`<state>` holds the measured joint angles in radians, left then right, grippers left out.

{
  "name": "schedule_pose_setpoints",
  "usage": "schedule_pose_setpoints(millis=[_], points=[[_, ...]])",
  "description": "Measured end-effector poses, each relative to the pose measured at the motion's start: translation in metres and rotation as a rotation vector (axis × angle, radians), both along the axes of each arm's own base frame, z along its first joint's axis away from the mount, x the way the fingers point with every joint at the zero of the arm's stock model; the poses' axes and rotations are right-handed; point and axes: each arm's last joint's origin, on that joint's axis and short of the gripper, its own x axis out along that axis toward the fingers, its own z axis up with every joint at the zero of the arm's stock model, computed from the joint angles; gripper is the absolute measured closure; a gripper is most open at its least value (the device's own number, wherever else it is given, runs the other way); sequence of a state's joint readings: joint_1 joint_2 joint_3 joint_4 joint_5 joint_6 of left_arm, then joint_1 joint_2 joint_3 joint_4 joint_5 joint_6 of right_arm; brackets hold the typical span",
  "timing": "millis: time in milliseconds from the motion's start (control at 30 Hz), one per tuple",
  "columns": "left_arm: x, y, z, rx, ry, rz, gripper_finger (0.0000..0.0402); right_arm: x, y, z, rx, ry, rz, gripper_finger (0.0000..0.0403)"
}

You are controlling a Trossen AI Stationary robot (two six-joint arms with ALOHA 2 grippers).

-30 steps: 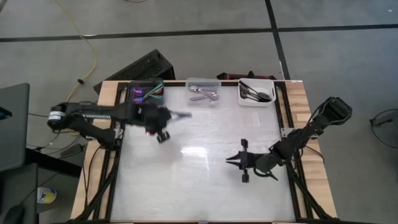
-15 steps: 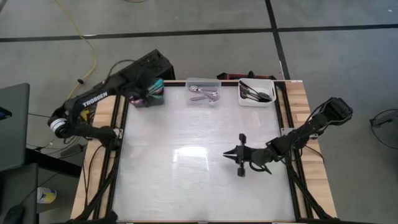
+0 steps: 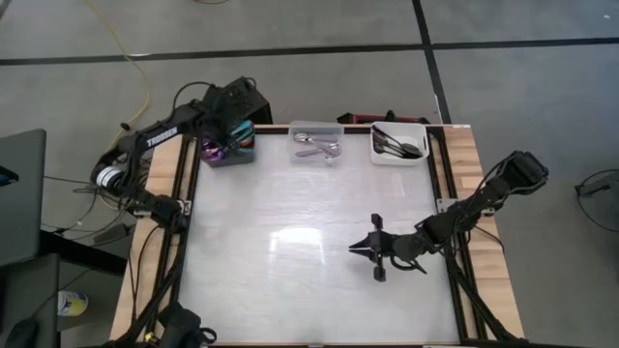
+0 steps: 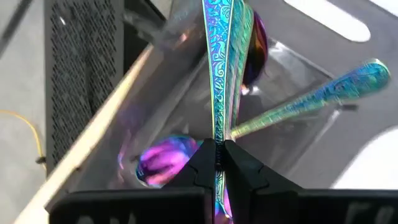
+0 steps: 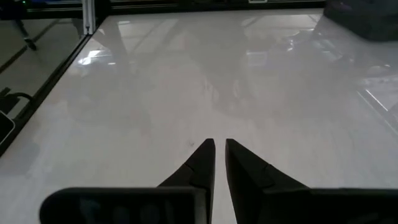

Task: Sort silverware by color (type)
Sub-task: Put the blue spoon into the black bin, then return to Home Position

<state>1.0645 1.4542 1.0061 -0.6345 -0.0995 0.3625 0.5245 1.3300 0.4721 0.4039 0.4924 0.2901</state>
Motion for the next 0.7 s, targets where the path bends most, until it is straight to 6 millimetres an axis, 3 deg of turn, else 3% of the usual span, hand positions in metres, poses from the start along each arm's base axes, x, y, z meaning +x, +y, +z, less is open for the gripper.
schedule_pose_setpoints(millis=[200, 500, 700], points=[[0.001, 0.003, -0.002, 0.019, 0.016, -0.009, 0.0394, 0.000, 0.000, -0.001, -0.004, 0.006, 0.000, 0.0340], [0.005, -0.001, -0.002, 0.038, 0.090, -0.023, 0.0312, 0.000, -0.001, -0.001, -0.008, 0.012, -0.004, 0.0340], [0.009, -0.010, 0.012, 0.051, 0.054, 0.013, 0.0292, 0.000, -0.001, -0.001, 0.004, 0.010, -0.014, 0.0340]])
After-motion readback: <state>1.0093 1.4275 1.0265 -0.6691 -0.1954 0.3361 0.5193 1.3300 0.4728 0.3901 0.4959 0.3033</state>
